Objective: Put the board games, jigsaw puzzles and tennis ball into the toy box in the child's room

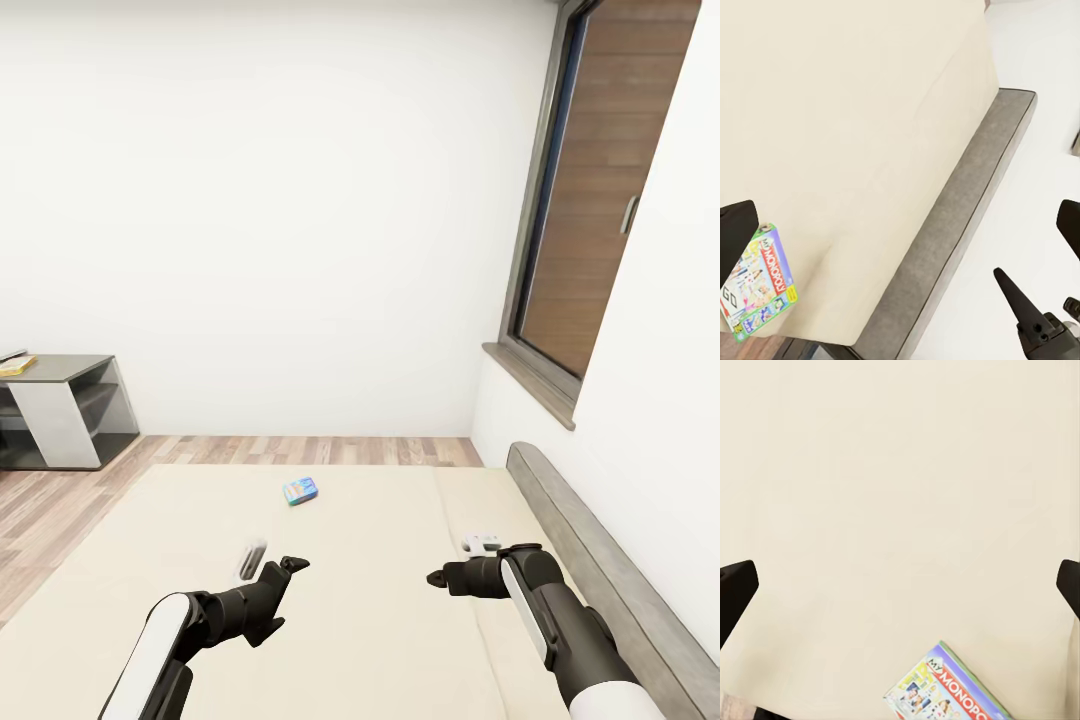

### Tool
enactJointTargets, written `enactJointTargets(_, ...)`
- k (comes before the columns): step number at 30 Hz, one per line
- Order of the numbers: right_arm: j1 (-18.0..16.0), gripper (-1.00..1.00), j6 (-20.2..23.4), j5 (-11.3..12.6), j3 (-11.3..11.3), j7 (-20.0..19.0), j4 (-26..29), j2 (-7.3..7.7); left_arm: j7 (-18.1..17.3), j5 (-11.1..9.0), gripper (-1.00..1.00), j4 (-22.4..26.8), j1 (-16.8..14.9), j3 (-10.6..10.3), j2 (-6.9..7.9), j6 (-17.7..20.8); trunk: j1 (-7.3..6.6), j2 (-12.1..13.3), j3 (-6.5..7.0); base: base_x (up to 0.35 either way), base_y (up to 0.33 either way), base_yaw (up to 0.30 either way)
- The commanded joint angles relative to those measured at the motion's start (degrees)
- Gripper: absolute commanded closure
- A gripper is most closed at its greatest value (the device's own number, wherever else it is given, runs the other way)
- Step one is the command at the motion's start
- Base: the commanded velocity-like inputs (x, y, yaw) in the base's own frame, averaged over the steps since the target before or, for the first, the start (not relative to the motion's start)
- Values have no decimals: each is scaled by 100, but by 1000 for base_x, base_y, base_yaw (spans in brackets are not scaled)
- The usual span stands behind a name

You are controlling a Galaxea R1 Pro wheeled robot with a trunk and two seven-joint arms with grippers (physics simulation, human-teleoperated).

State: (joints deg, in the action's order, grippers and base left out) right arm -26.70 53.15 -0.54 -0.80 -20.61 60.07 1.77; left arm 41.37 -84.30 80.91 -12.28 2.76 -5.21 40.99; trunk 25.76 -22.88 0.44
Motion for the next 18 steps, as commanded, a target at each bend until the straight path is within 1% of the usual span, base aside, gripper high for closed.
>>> enactJointTargets(1,-1,-100,21,-7,-8,-13,4,5,59,-60,-100,5,-3,14,-7,15,2,-4,-3,0,-19,0)
enactJointTargets(18,-1,-100,21,-7,-8,-13,2,3,63,-60,-100,4,-3,14,-7,15,2,-4,-3,0,-11,0)
